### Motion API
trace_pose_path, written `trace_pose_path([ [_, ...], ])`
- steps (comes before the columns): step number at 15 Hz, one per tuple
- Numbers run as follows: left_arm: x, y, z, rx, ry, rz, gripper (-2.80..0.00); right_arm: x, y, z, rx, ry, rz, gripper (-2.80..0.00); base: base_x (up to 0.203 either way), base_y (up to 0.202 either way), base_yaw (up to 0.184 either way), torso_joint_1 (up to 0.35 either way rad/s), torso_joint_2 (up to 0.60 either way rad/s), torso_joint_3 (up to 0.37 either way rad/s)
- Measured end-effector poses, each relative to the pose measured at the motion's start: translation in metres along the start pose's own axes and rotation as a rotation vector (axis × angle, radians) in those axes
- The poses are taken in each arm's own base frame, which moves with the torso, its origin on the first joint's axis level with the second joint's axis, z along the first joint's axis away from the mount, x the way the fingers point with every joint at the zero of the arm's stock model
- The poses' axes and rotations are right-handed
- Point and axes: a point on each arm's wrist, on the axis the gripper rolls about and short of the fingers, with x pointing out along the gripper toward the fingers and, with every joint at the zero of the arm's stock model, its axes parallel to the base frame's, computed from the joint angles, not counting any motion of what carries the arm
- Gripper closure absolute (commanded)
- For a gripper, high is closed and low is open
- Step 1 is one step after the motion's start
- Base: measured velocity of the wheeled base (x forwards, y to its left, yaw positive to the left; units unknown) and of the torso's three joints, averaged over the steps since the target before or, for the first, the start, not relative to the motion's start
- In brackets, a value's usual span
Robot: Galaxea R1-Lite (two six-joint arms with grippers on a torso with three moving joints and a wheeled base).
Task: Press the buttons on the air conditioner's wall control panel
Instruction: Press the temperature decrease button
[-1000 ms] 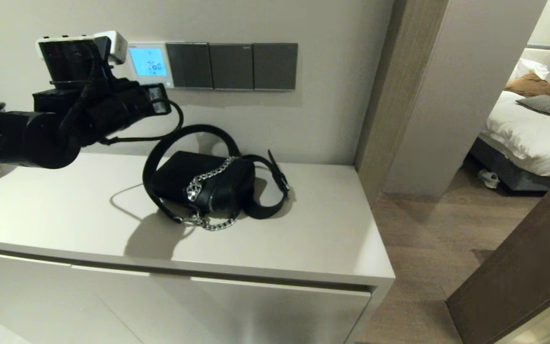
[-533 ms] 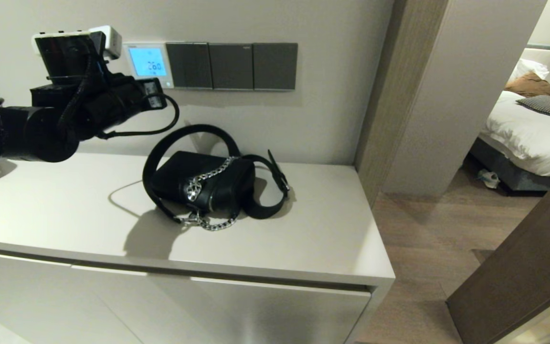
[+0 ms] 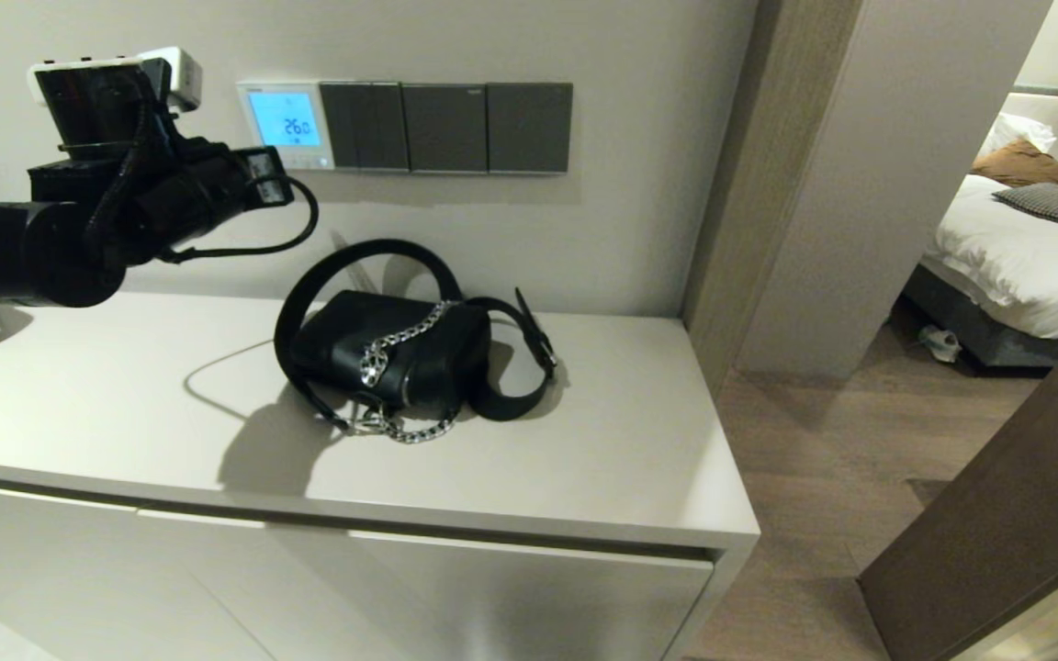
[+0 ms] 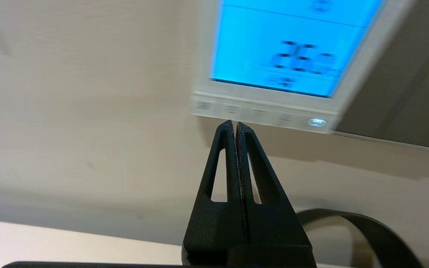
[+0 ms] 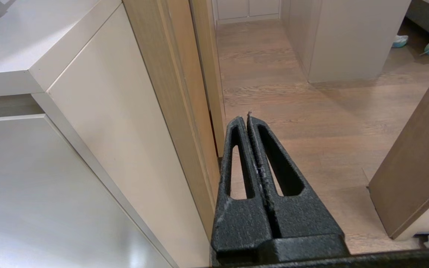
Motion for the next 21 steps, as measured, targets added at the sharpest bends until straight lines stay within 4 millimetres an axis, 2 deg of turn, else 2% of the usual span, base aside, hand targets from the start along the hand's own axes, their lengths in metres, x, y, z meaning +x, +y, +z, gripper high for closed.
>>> trace_pose_path([
  [21,0.011,-0.01,-0.01,-0.001,0.015,-0.035,0.0,0.0,0.0,0.0,0.0,0.0,0.0,0.0,0.0,0.0,0.0,0.0,0.0,0.0],
])
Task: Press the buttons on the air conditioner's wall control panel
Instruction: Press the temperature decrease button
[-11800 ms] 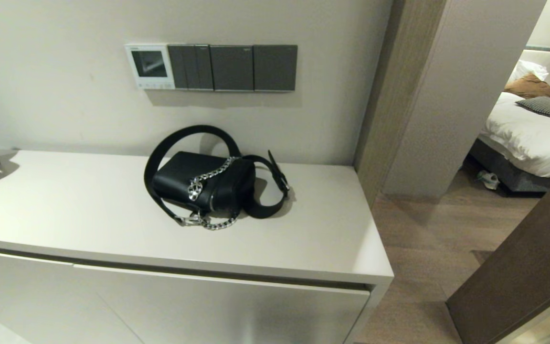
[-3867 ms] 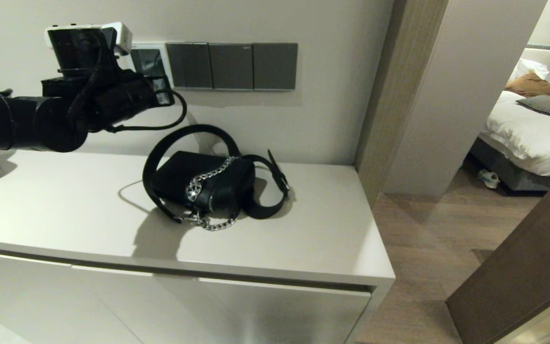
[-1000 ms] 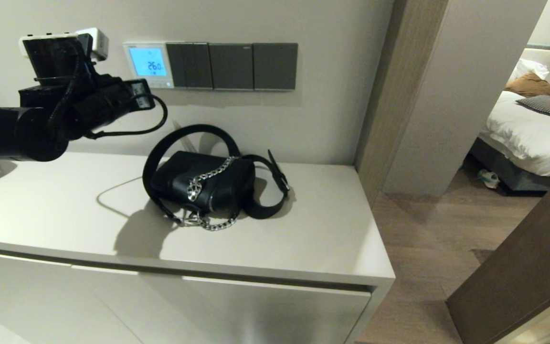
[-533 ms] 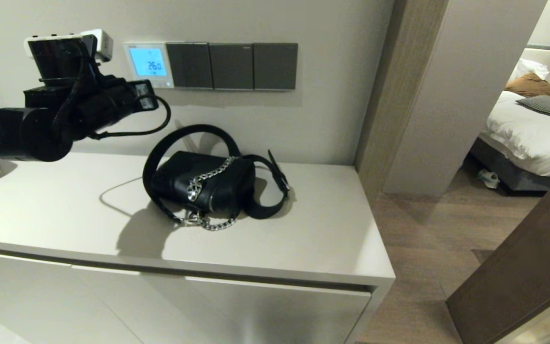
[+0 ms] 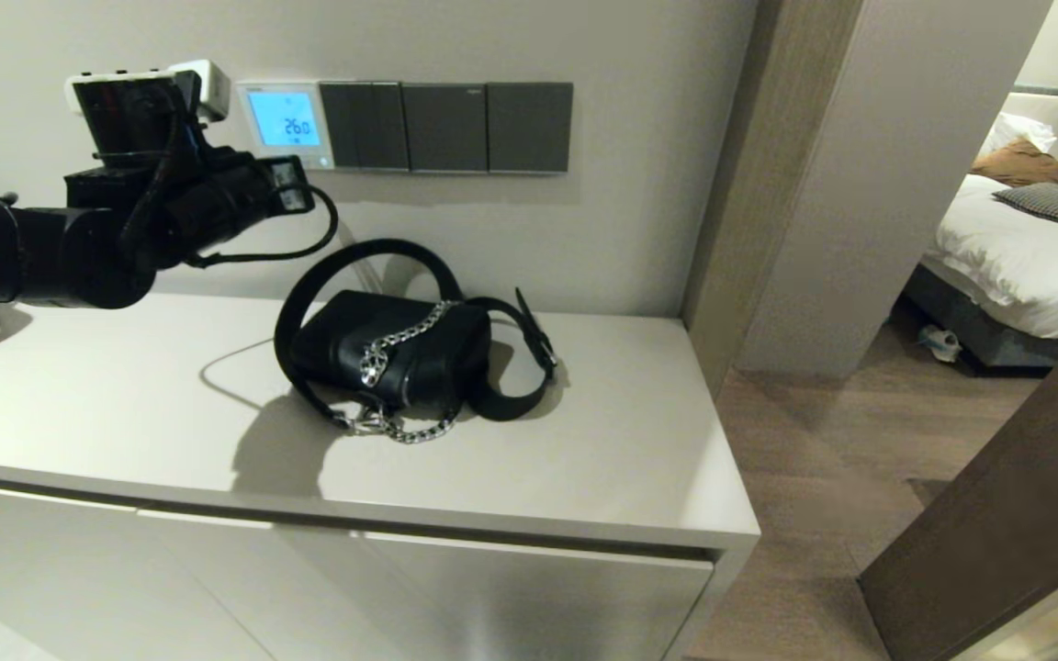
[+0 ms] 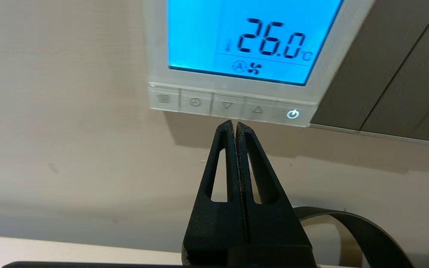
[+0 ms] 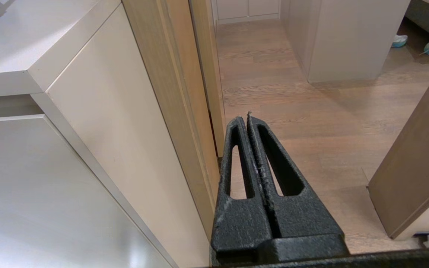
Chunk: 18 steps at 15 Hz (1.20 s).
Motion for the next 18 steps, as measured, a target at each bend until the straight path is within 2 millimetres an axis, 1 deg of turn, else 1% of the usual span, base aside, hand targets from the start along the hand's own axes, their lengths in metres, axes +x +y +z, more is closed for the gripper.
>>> trace_pose_path([
  [8,0.0077,0.0002,-0.0005,0.0,0.0,0.002,0.0,0.0,0.0,0.0,0.0,0.0,0.0,0.0,0.0,0.0,0.0,0.0,0.0,0.0],
  [14,0.009,0.0002,-0.0017,-0.001,0.001,0.001,0.0,0.0,0.0,0.0,0.0,0.0,0.0,0.0,0.0,0.0,0.0,0.0,0.0,0.0],
  [18,0.0086,0.0007,-0.0058,-0.001,0.012,0.003,0.0,0.0,0.0,0.0,0.0,0.0,0.0,0.0,0.0,0.0,0.0,0.0,0.0,0.0],
])
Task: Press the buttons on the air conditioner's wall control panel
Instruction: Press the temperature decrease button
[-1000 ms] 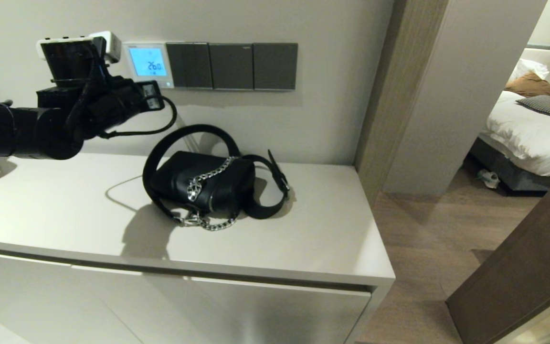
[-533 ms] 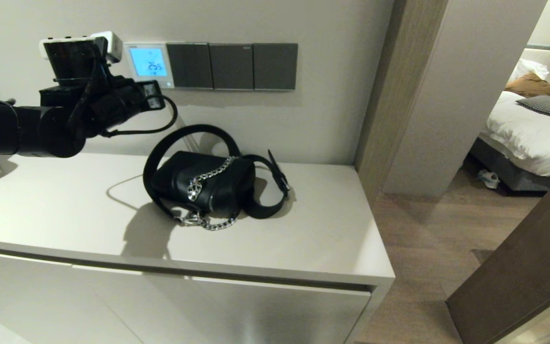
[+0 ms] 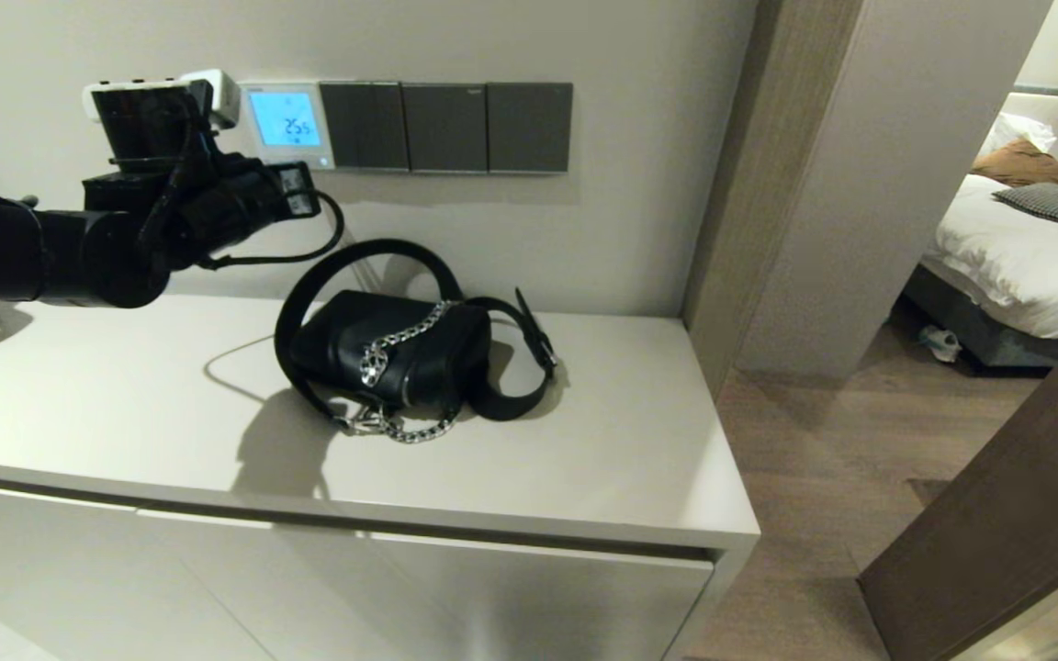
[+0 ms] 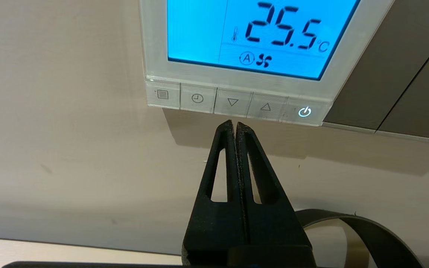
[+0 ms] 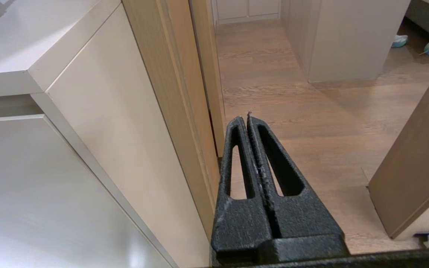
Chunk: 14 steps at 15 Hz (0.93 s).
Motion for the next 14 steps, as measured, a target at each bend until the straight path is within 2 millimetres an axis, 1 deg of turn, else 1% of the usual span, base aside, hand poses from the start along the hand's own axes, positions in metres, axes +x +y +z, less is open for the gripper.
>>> trace_pose_path([
  [9,-0.0042,0.0,0.0029,0.0,-0.009,0.004,0.0,0.0,0.0,0.0,0.0,0.0,0.0,0.0,0.0,0.0,0.0,0.0,0.0,0.0],
  [14,-0.003,-0.0005,0.0063,-0.001,-0.015,0.004,0.0,0.0,0.0,0.0,0.0,0.0,0.0,0.0,0.0,0.0,0.0,0.0,0.0,0.0],
])
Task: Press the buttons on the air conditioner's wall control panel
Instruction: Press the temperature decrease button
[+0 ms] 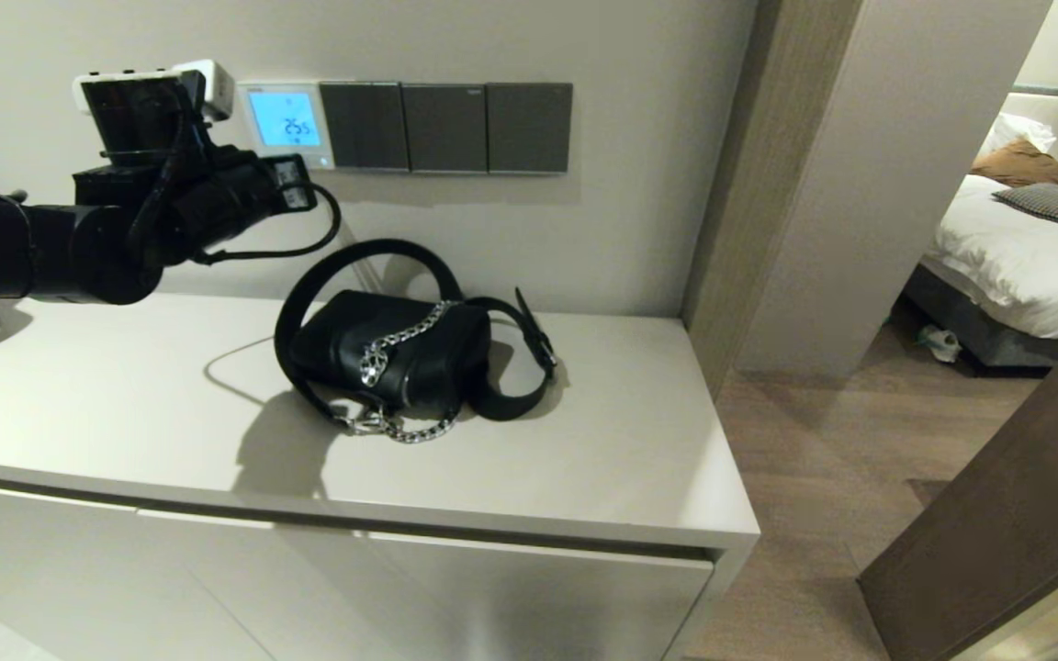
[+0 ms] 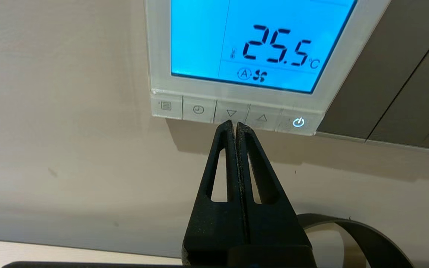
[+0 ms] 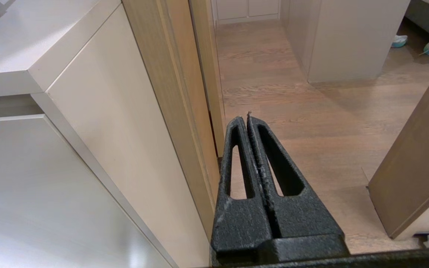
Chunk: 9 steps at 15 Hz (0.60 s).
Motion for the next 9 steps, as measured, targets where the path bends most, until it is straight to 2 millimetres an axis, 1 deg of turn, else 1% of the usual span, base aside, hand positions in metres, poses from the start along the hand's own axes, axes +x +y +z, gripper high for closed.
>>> trace_pose_path([
  [9,0.0024,0.0,-0.0006,0.0,-0.004,0.003,0.0,0.0,0.0,0.0,0.0,0.0,0.0,0.0,0.0,0.0,0.0,0.0,0.0,0.0],
])
